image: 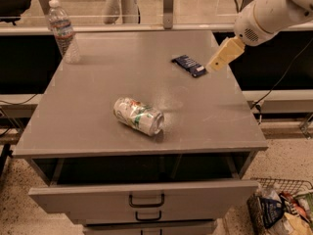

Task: Move rxbar blueberry near water bottle

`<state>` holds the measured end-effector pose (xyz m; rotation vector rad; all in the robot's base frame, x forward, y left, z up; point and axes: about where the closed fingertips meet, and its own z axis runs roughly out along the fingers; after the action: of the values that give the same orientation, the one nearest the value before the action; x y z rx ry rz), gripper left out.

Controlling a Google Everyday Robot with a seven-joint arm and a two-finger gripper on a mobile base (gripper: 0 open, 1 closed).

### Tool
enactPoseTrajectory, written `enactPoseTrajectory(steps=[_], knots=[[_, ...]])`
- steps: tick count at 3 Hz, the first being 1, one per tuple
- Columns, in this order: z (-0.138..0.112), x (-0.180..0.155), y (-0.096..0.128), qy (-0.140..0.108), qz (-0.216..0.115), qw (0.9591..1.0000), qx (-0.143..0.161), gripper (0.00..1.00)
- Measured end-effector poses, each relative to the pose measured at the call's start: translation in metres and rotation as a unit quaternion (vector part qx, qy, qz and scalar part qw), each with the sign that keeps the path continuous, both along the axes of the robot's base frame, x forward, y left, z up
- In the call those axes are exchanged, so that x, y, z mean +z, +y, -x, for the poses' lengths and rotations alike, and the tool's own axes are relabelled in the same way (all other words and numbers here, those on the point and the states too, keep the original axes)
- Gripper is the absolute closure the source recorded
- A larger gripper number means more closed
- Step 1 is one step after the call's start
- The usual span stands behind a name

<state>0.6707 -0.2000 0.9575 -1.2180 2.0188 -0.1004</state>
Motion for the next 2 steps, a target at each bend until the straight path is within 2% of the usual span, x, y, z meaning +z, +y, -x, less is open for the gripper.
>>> enactPoseTrajectory(steps=[1,2], knots=[[0.0,0.0,0.0,0.0,0.0,1.0,0.0,0.0],[-0.015,-0.008,0.013,0.001,-0.07,0.9974,-0.017,0.0]])
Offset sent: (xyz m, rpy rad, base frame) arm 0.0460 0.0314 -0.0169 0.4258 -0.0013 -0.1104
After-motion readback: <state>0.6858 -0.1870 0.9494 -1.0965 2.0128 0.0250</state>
